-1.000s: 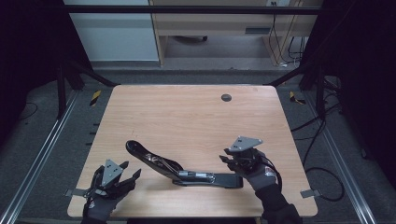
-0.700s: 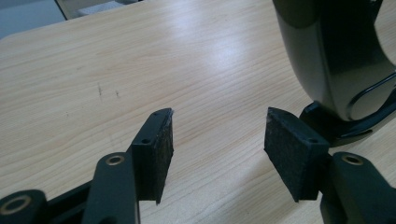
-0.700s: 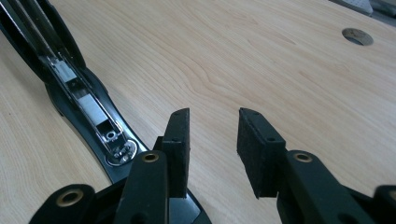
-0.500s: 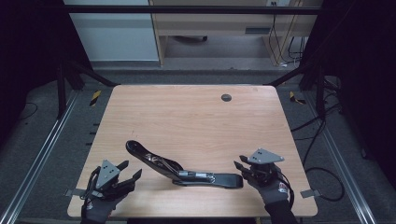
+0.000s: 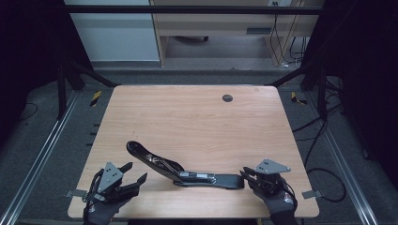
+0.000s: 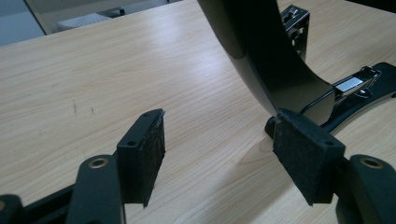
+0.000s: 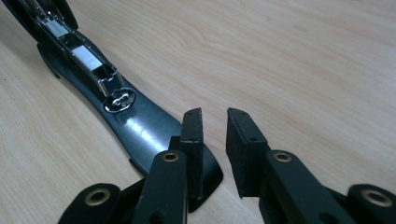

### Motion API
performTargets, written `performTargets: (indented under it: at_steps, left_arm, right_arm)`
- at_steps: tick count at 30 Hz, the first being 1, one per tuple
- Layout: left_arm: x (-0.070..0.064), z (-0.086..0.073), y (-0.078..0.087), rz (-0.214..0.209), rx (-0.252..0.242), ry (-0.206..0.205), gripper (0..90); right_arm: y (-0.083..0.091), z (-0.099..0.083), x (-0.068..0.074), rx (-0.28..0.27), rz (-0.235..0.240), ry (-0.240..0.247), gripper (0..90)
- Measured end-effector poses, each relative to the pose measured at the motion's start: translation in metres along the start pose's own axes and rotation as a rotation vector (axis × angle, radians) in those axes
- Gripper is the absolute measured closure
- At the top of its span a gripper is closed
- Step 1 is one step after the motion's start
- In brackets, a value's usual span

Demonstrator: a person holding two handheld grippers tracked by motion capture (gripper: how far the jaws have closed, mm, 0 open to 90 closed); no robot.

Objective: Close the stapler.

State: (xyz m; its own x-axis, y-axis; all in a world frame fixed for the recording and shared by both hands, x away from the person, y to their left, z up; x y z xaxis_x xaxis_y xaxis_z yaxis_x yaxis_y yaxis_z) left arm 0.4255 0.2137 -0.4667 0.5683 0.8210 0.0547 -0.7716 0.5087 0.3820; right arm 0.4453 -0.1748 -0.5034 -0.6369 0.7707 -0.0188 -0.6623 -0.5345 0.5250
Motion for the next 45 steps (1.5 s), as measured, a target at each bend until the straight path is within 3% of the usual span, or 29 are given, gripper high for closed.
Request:
performTargets:
  at_steps: [6, 20, 28, 45]
  left_arm:
    - [-0.004, 0.004, 0.002, -0.015, -0.017, 0.016, 32.1]
    - [-0.011, 0.015, 0.005, -0.031, -0.056, 0.03, 30.6]
    - [-0.012, 0.023, 0.003, -0.029, -0.077, 0.042, 30.1]
    - [-0.01, 0.039, -0.001, -0.013, -0.113, 0.052, 29.6]
  right_arm:
    - [-0.002, -0.006, 0.003, 0.02, 0.014, -0.017, 82.1]
    - [-0.005, -0.009, 0.008, 0.042, 0.042, -0.003, 90.0]
    - [-0.007, -0.011, 0.011, 0.068, 0.065, 0.006, 90.0]
    - [-0.002, -0.013, 0.011, 0.06, 0.074, 0.013, 90.0]
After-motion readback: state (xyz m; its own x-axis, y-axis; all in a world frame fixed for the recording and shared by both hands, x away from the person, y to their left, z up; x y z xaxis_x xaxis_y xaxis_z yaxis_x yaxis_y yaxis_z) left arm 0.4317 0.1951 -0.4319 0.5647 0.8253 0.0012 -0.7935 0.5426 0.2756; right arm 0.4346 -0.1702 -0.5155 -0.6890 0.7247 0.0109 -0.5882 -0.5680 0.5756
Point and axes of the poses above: each handheld gripper's, and its own axes: y roughly backward along the jaws, z roughly out of its top, x roughly to its left, the point moved 7 cm from there along -y, roughly forward along the jaws, and after that the axes turned 5 degrees about -x, right-handed, at the moved point
